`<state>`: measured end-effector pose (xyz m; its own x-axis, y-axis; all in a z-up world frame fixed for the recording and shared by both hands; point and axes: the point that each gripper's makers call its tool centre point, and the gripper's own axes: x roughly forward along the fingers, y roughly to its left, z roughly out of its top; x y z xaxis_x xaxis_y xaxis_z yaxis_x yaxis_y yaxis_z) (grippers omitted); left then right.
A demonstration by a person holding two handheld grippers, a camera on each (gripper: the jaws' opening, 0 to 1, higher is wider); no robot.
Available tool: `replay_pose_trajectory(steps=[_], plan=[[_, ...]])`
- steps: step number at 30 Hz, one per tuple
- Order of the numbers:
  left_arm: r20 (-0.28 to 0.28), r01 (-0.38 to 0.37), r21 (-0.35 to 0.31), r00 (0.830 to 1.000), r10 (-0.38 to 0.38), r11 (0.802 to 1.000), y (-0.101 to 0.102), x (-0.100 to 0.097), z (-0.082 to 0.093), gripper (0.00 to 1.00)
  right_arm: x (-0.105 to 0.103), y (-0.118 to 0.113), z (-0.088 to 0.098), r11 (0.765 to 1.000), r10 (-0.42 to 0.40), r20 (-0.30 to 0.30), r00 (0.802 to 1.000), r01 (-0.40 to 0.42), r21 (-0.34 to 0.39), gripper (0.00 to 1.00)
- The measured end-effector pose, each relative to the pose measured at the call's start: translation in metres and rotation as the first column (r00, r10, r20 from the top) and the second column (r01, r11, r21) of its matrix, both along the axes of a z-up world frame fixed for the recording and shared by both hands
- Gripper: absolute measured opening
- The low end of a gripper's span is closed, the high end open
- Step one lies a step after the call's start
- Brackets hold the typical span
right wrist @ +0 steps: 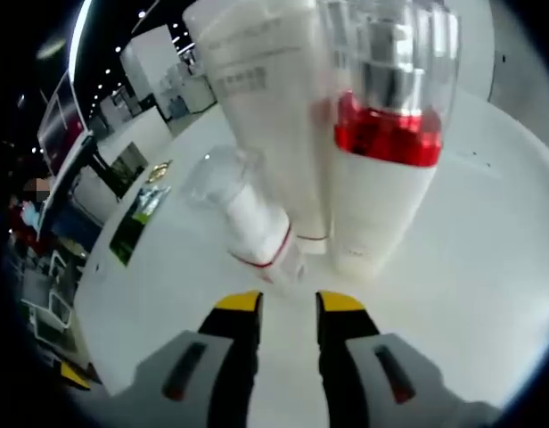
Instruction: Arrange the skincare products in the storage area until every visible bottle or jar stands upright without overlapping.
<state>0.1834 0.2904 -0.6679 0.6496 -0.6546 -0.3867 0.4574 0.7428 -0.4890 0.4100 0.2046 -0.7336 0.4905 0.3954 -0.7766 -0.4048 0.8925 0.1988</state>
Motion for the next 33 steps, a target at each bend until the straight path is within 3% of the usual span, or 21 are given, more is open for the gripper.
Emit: replay_pose_trajectory(steps=[8,19,27,33], plan=[[-0.045,0.017,0.010,0.999,-0.016,1.000,-0.003,-0.004,-0.009,0.40,0.017,0.000,0.002,0.999,0.029,0.032,0.999,-0.029,0.017,0.21],[-0.066,0.013,0.024,0.998,-0.011,1.000,-0.001,-0.004,-0.015,0.39,0.017,0.002,-0.001,0.996,0.087,0.051,0.995,-0.087,-0.008,0.19],[-0.055,-0.007,0.038,0.998,0.009,0.999,0.005,-0.001,-0.015,0.37,0.024,0.006,-0.005,0.980,0.194,0.091,0.977,-0.189,-0.068,0.17],[-0.054,-0.007,0.040,0.998,0.010,0.999,0.004,-0.001,-0.015,0.37,0.026,0.005,-0.005,0.981,0.190,0.092,0.977,-0.186,-0.051,0.17]])
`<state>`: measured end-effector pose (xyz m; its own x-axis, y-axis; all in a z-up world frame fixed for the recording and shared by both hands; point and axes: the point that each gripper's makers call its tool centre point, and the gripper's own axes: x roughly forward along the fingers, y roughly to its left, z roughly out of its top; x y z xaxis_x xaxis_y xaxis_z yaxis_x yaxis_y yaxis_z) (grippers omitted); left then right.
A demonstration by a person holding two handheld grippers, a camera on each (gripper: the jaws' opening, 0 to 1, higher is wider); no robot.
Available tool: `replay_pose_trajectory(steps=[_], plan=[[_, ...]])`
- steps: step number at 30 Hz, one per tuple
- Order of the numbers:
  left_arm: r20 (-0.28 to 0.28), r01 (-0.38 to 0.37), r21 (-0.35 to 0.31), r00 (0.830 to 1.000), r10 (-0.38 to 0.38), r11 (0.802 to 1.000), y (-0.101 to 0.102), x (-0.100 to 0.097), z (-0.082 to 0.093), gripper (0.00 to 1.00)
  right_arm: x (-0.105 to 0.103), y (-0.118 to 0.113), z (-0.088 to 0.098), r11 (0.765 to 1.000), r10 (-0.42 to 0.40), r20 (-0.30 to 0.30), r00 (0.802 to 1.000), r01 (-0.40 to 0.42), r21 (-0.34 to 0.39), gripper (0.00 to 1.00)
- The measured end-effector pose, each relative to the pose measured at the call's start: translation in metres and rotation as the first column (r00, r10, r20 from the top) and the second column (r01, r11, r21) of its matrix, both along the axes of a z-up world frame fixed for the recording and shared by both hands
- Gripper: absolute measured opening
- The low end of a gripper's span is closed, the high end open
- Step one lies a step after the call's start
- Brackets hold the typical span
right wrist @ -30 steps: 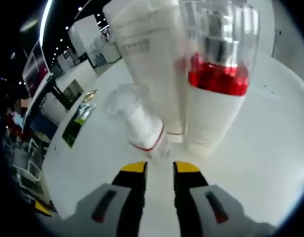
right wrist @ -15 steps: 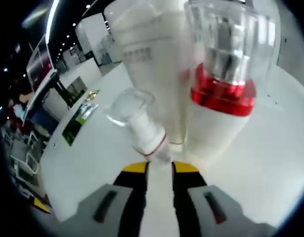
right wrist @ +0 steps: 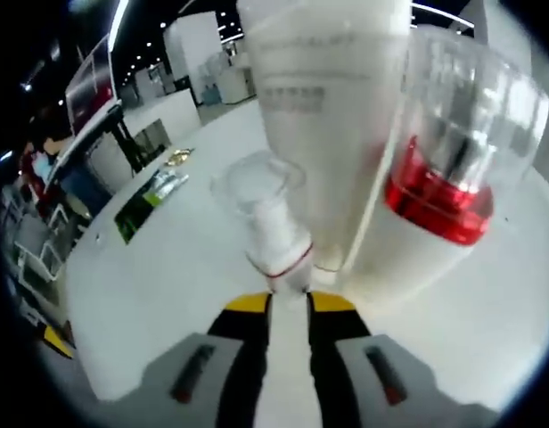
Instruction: Arrange the skincare products in the storage area until every visible bottle or jar stands upright without overlapping.
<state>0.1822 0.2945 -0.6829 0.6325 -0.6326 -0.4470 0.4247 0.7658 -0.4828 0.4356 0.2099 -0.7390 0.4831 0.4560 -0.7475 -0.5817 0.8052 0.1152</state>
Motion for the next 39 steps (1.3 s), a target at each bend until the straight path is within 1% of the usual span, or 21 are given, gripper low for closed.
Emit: replay_pose_trajectory(steps=[3,8,9,11,14,16,18,20,23,25,26,27,29,30,32,34,35,36,37,38,39], plan=[[0.000,0.009,0.009,1.000,-0.009,1.000,-0.001,-0.001,-0.001,0.37,0.000,-0.001,0.001,1.000,-0.008,-0.004,1.000,0.008,0.004,0.18],[-0.002,0.031,0.023,1.000,-0.031,0.999,-0.006,-0.003,-0.002,0.37,-0.017,-0.008,0.003,0.999,-0.033,-0.037,0.999,0.035,0.030,0.22],[-0.004,0.038,0.026,0.999,-0.038,0.999,-0.008,-0.004,-0.002,0.37,-0.029,-0.011,0.003,0.999,-0.035,-0.055,0.998,0.037,0.036,0.23],[-0.010,0.047,0.033,0.999,-0.047,0.998,-0.009,-0.006,-0.003,0.37,-0.038,-0.020,0.003,0.999,-0.035,-0.064,0.997,0.037,0.033,0.23],[-0.009,0.057,0.041,0.998,-0.056,0.998,-0.010,-0.007,-0.004,0.37,-0.072,-0.035,0.008,0.996,-0.052,-0.083,0.995,0.058,0.062,0.25],[-0.011,0.061,0.039,0.998,-0.061,0.997,-0.011,-0.008,-0.004,0.37,-0.085,-0.051,0.013,0.994,-0.073,-0.068,0.995,0.077,0.072,0.25],[-0.014,0.065,0.046,0.998,-0.065,0.997,-0.010,-0.008,-0.005,0.37,-0.101,-0.065,0.026,0.991,-0.088,-0.053,0.995,0.093,0.096,0.26],[-0.014,0.065,0.041,0.998,-0.064,0.997,-0.011,-0.009,-0.004,0.37,-0.117,-0.075,0.039,0.993,-0.084,-0.013,0.996,0.084,0.085,0.28],[-0.018,0.073,0.049,0.997,-0.072,0.996,-0.011,-0.010,-0.006,0.36,-0.128,-0.111,0.043,0.996,-0.076,0.014,0.997,0.075,0.038,0.29],[-0.021,0.085,0.051,0.996,-0.084,0.995,-0.014,-0.012,-0.006,0.36,-0.137,-0.133,0.047,0.996,-0.087,0.028,0.996,0.087,0.012,0.30],[-0.021,0.094,0.060,0.995,-0.093,0.994,-0.015,-0.013,-0.007,0.36,-0.142,-0.149,0.050,0.994,-0.106,0.036,0.994,0.106,0.002,0.30],[-0.018,0.100,0.066,0.995,-0.099,0.993,-0.016,-0.014,-0.007,0.36,-0.144,-0.157,0.051,0.993,-0.118,0.040,0.992,0.119,-0.011,0.30],[-0.011,0.120,0.085,0.993,-0.120,0.989,-0.019,-0.018,-0.006,0.36,-0.152,-0.197,0.054,0.982,-0.180,0.043,0.983,0.182,-0.047,0.31],[-0.007,0.129,0.092,0.992,-0.129,0.987,-0.020,-0.019,-0.006,0.36,-0.154,-0.214,0.056,0.977,-0.200,0.058,0.978,0.204,-0.065,0.31],[-0.004,0.137,0.096,0.991,-0.137,0.986,-0.021,-0.019,-0.005,0.36,-0.160,-0.237,0.057,0.973,-0.203,0.059,0.977,0.208,-0.100,0.31],[-0.008,0.144,0.097,0.990,-0.144,0.985,-0.021,-0.020,-0.006,0.36,-0.172,-0.260,0.058,0.969,-0.169,0.061,0.984,0.178,-0.172,0.34],[-0.009,0.145,0.099,0.989,-0.145,0.984,-0.022,-0.021,-0.006,0.36,-0.175,-0.268,0.058,0.968,-0.168,0.062,0.984,0.176,-0.179,0.35],[-0.008,0.145,0.100,0.989,-0.145,0.984,-0.022,-0.021,-0.006,0.36,-0.183,-0.273,0.055,0.971,-0.152,0.040,0.988,0.156,-0.179,0.37],[-0.008,0.145,0.101,0.989,-0.145,0.984,-0.021,-0.020,-0.006,0.36,-0.191,-0.281,0.050,0.969,-0.156,0.002,0.988,0.153,-0.194,0.37],[-0.010,0.144,0.104,0.990,-0.144,0.984,-0.021,-0.020,-0.007,0.36,-0.201,-0.295,0.043,0.955,-0.132,-0.024,0.991,0.121,-0.269,0.37],[-0.012,0.144,0.107,0.990,-0.144,0.984,-0.021,-0.021,-0.007,0.36,-0.206,-0.301,0.038,0.951,-0.123,-0.040,0.992,0.106,-0.291,0.37]])
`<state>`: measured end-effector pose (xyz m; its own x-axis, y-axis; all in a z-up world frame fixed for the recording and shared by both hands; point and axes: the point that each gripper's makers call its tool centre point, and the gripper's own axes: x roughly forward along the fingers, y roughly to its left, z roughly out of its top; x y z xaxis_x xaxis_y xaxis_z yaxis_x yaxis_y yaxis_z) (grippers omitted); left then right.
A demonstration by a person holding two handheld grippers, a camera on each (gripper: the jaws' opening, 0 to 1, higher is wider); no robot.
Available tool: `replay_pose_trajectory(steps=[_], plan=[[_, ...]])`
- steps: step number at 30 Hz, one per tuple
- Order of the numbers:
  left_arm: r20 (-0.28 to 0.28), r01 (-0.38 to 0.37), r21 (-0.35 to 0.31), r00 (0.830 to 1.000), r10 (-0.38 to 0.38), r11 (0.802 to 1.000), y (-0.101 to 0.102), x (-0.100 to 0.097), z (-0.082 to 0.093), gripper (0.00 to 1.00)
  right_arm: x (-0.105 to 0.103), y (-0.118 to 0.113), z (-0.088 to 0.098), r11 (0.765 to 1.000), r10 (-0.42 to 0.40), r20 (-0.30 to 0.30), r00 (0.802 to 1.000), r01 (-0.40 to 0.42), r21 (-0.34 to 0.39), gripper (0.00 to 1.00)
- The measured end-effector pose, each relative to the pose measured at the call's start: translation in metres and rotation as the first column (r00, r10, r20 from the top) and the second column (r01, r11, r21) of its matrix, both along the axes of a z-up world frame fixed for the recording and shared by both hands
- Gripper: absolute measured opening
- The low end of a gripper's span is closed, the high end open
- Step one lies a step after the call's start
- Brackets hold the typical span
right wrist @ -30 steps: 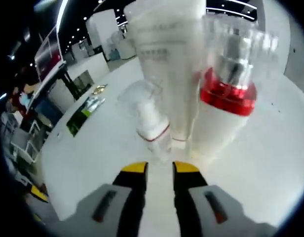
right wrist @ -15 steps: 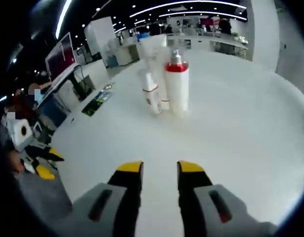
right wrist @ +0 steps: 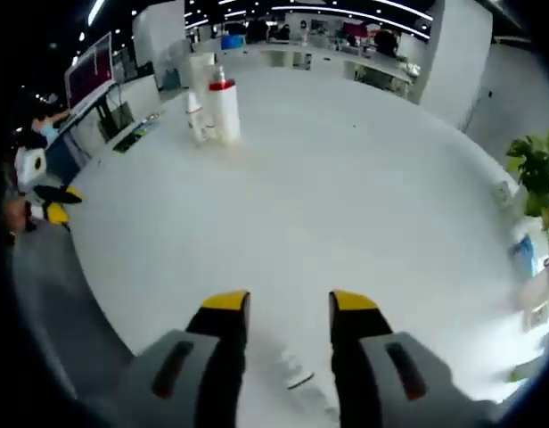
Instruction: Arrange the skincare products in the storage area until every visible bottle or jar stands upright without overlapping.
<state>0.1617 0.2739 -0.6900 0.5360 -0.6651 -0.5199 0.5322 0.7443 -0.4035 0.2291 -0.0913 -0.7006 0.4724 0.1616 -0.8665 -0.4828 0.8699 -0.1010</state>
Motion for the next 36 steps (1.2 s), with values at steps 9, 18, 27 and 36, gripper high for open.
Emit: replay_pose_trajectory(steps=[9,18,27,36], plan=[[0.001,0.046,0.067,0.999,-0.047,0.997,-0.004,-0.006,-0.007,0.35,-0.050,-0.015,-0.024,0.966,0.228,-0.205,0.952,-0.247,-0.072,0.41],[-0.007,0.093,0.094,0.996,-0.093,0.991,-0.009,-0.012,-0.012,0.35,-0.061,-0.039,-0.048,0.945,0.265,-0.320,0.910,-0.311,-0.103,0.36],[-0.008,0.108,0.109,0.994,-0.108,0.988,-0.010,-0.015,-0.014,0.35,-0.062,-0.041,-0.059,0.931,0.285,-0.378,0.881,-0.348,-0.110,0.22],[0.018,0.071,0.070,0.997,-0.072,0.995,-0.006,-0.009,-0.004,0.35,-0.035,0.024,-0.039,0.959,0.274,-0.198,0.941,-0.284,-0.023,0.21]])
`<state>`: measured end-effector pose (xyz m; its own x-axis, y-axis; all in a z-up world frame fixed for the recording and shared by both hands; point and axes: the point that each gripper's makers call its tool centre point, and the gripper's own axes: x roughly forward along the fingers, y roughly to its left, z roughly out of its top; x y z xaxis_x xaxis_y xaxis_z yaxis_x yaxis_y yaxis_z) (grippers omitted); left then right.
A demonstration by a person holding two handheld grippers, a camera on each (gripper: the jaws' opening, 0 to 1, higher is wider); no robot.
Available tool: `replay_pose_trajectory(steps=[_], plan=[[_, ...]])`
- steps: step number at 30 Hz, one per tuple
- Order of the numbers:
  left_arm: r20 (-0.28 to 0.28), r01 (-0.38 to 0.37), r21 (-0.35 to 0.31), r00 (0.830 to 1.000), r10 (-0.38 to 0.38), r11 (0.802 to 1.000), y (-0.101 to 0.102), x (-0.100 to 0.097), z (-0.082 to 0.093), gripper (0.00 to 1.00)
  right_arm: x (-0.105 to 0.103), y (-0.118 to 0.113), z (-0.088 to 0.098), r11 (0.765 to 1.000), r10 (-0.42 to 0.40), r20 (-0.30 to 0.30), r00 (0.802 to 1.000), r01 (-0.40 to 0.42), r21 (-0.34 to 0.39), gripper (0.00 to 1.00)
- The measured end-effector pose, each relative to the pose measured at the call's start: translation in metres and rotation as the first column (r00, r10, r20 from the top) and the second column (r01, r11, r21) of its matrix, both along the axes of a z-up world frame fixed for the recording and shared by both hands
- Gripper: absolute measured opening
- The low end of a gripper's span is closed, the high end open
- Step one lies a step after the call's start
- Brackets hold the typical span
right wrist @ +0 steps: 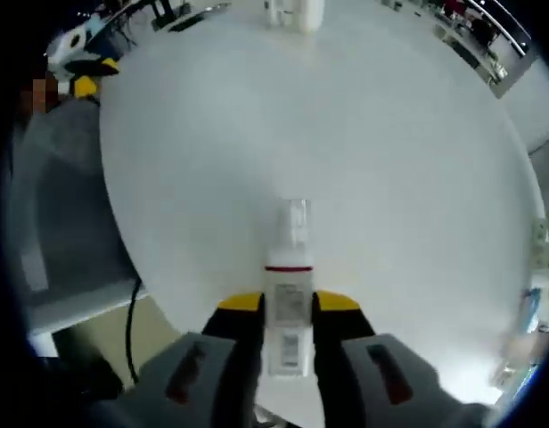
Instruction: Arrange the skincare products in the storage area until every visible bottle or jar stands upright without overlapping.
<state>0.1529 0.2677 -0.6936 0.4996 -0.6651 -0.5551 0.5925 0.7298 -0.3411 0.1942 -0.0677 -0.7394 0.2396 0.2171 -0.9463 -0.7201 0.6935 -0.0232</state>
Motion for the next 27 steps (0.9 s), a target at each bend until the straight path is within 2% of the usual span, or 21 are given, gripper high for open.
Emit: replay_pose_trajectory(steps=[1,3,4,5,6,7,9,12,14,16,17,18,19,22,25,27], plan=[[0.011,-0.010,-0.019,1.000,0.010,1.000,0.000,0.002,0.005,0.35,0.011,0.026,0.010,0.998,-0.018,0.051,0.999,0.014,0.068,0.21],[0.016,-0.023,-0.040,1.000,0.024,0.999,0.001,0.004,0.009,0.35,0.020,0.056,0.022,0.985,-0.040,0.078,0.996,0.026,0.172,0.21],[0.019,-0.036,-0.064,0.999,0.037,0.997,0.000,0.005,0.013,0.36,0.023,0.078,0.033,0.966,-0.054,0.092,0.994,0.029,0.257,0.21],[0.022,-0.051,-0.083,0.998,0.053,0.995,0.001,0.007,0.018,0.36,0.030,0.103,0.049,0.942,-0.049,0.145,0.988,-0.002,0.336,0.21],[0.025,-0.054,-0.097,0.998,0.057,0.994,0.001,0.007,0.022,0.37,0.033,0.121,0.061,0.919,-0.071,0.162,0.984,0.001,0.395,0.21],[0.018,-0.068,-0.135,0.997,0.072,0.988,-0.002,0.009,0.028,0.38,0.033,0.139,0.072,0.892,-0.072,0.164,0.984,-0.010,0.451,0.21],[0.010,-0.085,-0.197,0.996,0.089,0.977,-0.004,0.010,0.041,0.41,0.032,0.181,0.102,0.818,-0.090,0.201,0.976,-0.043,0.574,0.21],[0.055,-0.057,-0.228,0.996,0.071,0.972,-0.006,0.008,0.056,0.44,0.019,0.235,0.132,0.705,-0.094,0.172,0.981,-0.057,0.707,0.21],[0.075,-0.061,-0.292,0.993,0.086,0.955,-0.009,0.008,0.071,0.45,0.008,0.265,0.146,0.651,-0.086,0.166,0.982,-0.071,0.756,0.21],[0.079,-0.062,-0.307,0.993,0.090,0.950,-0.009,0.004,0.076,0.45,-0.003,0.284,0.152,0.613,-0.068,0.133,0.989,-0.064,0.787,0.21],[0.108,-0.053,-0.305,0.990,0.090,0.951,-0.010,0.002,0.080,0.45,-0.010,0.295,0.156,0.604,-0.047,0.147,0.988,-0.089,0.792,0.21],[0.131,-0.039,-0.306,0.988,0.083,0.951,-0.012,0.001,0.084,0.45,-0.013,0.300,0.158,0.604,-0.039,0.161,0.986,-0.105,0.790,0.21],[0.142,-0.014,-0.318,0.988,0.062,0.948,-0.017,-0.004,0.089,0.45,-0.019,0.307,0.161,0.586,-0.027,0.147,0.989,-0.103,0.804,0.21],[0.150,0.021,-0.365,0.988,0.036,0.931,-0.026,-0.009,0.098,0.47,-0.027,0.316,0.171,0.565,-0.032,0.164,0.986,-0.118,0.816,0.21],[0.157,0.052,-0.373,0.988,0.008,0.927,-0.031,-0.013,0.100,0.50,-0.032,0.322,0.181,0.532,-0.049,0.169,0.984,-0.117,0.839,0.21],[0.173,0.087,-0.389,0.985,-0.020,0.917,-0.035,-0.018,0.105,0.52,-0.034,0.322,0.182,0.525,-0.053,0.172,0.984,-0.119,0.843,0.21]])
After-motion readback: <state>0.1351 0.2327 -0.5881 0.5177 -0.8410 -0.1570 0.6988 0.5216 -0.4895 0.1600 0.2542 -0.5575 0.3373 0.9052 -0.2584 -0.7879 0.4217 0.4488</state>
